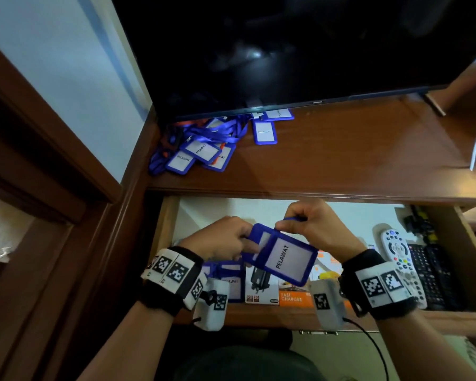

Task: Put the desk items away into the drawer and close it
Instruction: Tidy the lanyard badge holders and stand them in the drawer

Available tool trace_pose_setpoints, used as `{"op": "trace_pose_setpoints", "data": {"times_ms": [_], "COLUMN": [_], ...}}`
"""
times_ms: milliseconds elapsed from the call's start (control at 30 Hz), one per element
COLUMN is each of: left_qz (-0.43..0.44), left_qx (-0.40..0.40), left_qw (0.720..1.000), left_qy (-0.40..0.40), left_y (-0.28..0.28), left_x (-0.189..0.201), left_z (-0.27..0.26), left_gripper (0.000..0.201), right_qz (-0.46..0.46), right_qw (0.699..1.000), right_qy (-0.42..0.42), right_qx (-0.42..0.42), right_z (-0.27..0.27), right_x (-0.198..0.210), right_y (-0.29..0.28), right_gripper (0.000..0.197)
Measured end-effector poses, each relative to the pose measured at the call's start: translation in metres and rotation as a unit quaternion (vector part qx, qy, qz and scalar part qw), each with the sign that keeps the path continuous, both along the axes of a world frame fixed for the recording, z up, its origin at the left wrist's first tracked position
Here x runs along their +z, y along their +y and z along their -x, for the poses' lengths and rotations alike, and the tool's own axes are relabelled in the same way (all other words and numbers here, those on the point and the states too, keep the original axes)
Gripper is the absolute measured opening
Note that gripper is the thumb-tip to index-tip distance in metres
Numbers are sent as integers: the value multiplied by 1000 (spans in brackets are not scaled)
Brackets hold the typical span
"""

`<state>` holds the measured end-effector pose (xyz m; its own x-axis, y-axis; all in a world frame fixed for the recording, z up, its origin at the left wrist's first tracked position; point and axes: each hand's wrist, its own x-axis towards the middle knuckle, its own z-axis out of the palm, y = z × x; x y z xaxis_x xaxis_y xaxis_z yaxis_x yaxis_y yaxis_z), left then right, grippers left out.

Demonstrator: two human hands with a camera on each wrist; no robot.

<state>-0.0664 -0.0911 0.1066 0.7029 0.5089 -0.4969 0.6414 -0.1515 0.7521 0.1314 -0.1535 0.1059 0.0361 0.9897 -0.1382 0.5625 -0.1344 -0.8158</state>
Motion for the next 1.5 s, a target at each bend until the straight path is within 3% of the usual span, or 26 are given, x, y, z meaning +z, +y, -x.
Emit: {"op": "trace_pose_setpoints", "data": {"times_ms": [67,167,300,400,567,700,800,933,1100,1200,1333,1500], "left_qz": [40,72,94,105,125,37,-52,-127,-119,-75,1,68], "left_qx": [-4,13,81,194,382,446,413,304,140,83,23,50], "left_qw": [999,992,977,954,884,883,906,944,974,986,995,996], "left_qy": [-30,-102,-175,-205,-239,-145,-71,34,130,126,95,1], "left_y": [-1,-1,0,0,5,8,7,6,8,4,2,7], "left_x": [1,-3,-9,-15,-30,-46,-51,-57,-59,-56,-44,-29], "left_z": [4,9,8,6,1,-1,1,4,10,13,18,24], "left_gripper": [20,20,21,17,15,13,12,19,25,20,13,14], "right_qz": [24,51,81,85,117,112,108,98,76,64,66,84], "right_qw": [993,958,903,911,935,965,987,992,992,994,996,958], "right_qy": [112,278,402,375,321,233,123,51,-17,-29,37,274], "right_qx": [-22,-44,-127,-148,-95,-50,5,66,103,88,53,5], "right_z": [2,7,19,31,45,59,62,55,39,27,21,24], "right_x": [-11,-28,-41,-52,-60,-60,-52,-40,-32,-34,-46,-48], "right_y": [-5,-12,-21,-18,-11,-9,-5,2,14,19,15,-1], "right_gripper": [26,26,39,16,38,35,31,34,27,28,24,24]}}
